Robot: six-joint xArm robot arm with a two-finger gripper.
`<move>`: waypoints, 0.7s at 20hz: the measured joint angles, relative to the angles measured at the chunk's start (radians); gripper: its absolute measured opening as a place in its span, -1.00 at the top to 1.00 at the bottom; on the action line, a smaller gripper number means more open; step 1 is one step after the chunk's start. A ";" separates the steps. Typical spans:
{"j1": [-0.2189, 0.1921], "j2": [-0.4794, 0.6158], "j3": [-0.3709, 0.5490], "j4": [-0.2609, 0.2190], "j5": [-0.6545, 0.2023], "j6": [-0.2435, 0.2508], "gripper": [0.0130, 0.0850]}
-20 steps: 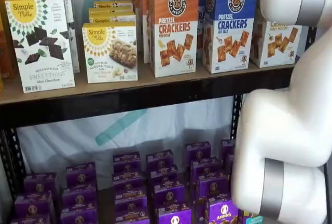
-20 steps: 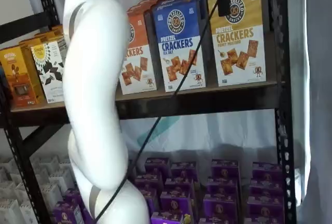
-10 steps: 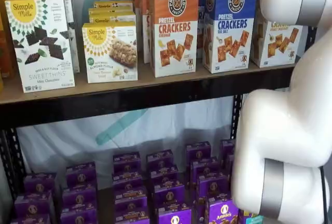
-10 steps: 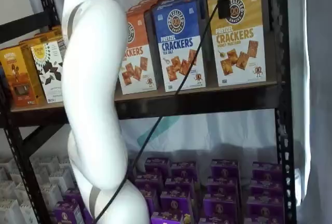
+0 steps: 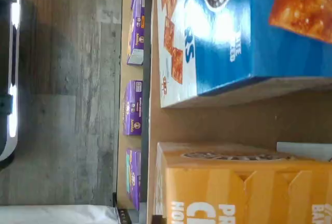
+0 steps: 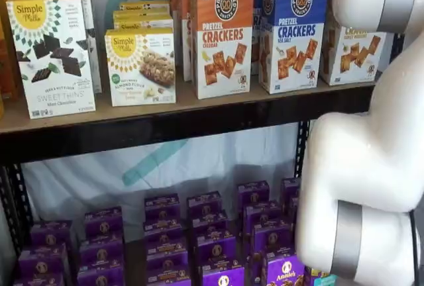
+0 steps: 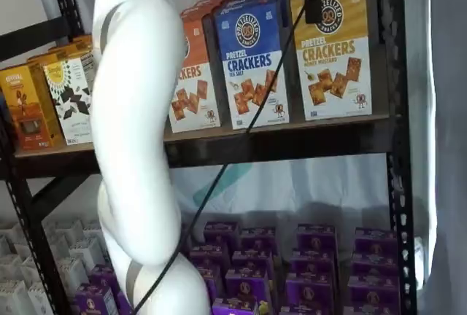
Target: Retrieve the yellow and white box located on the top shelf, the sixth one from the left
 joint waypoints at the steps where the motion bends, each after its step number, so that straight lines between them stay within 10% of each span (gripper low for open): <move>1: -0.004 -0.007 0.003 0.006 0.003 -0.001 -0.44; 14: -0.070 -0.221 0.181 -0.020 0.038 -0.073 -0.44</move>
